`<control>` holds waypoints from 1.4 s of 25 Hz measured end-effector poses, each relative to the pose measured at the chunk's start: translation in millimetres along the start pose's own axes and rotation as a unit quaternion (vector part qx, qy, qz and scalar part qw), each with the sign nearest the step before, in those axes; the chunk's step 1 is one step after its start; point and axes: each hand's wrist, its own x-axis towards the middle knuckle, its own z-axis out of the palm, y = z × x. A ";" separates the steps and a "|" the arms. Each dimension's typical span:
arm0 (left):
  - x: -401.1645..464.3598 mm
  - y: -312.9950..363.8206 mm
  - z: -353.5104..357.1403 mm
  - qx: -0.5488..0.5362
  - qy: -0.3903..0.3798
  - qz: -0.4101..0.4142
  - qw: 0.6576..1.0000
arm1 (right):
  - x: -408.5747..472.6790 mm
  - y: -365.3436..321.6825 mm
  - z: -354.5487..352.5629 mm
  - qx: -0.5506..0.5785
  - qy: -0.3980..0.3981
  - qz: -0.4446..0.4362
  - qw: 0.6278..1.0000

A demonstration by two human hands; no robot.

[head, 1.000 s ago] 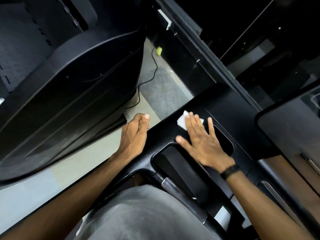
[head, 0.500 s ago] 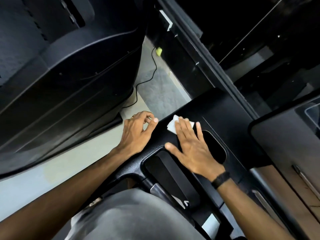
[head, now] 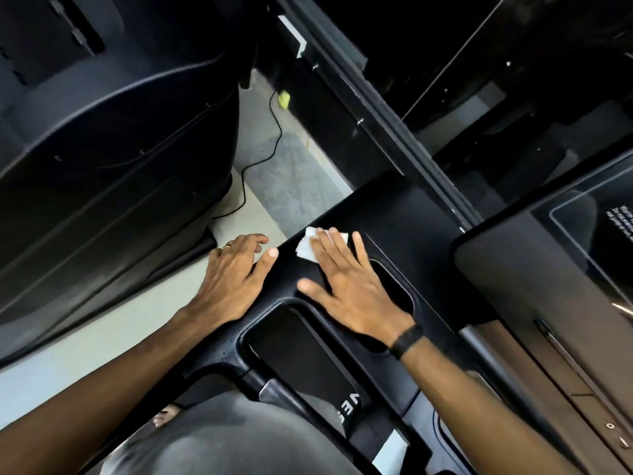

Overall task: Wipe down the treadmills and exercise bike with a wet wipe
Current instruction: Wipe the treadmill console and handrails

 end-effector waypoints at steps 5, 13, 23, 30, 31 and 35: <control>2.9 2.7 1.1 0.011 -0.004 0.013 1.000 | 12.9 96.2 -10.5 0.000 0.059 0.244 0.968; 9.2 6.9 0.9 0.030 -0.013 0.032 0.999 | 68.3 55.6 -14.7 -0.006 0.027 0.093 0.995; 2.5 7.2 -1.3 0.000 0.026 0.019 0.999 | 103.4 99.6 -28.0 -0.046 0.037 0.276 0.959; 2.0 7.6 -2.4 -0.006 0.033 0.021 0.999 | 119.8 83.2 -34.4 -0.096 -0.049 0.190 0.976; 1.4 8.0 -3.1 -0.006 0.034 0.019 0.999 | 131.5 97.4 -41.5 -0.135 -0.062 0.245 0.958; 0.7 7.7 -3.4 -0.003 0.032 0.010 0.999 | 168.6 67.0 -61.7 -0.128 -0.261 0.225 0.930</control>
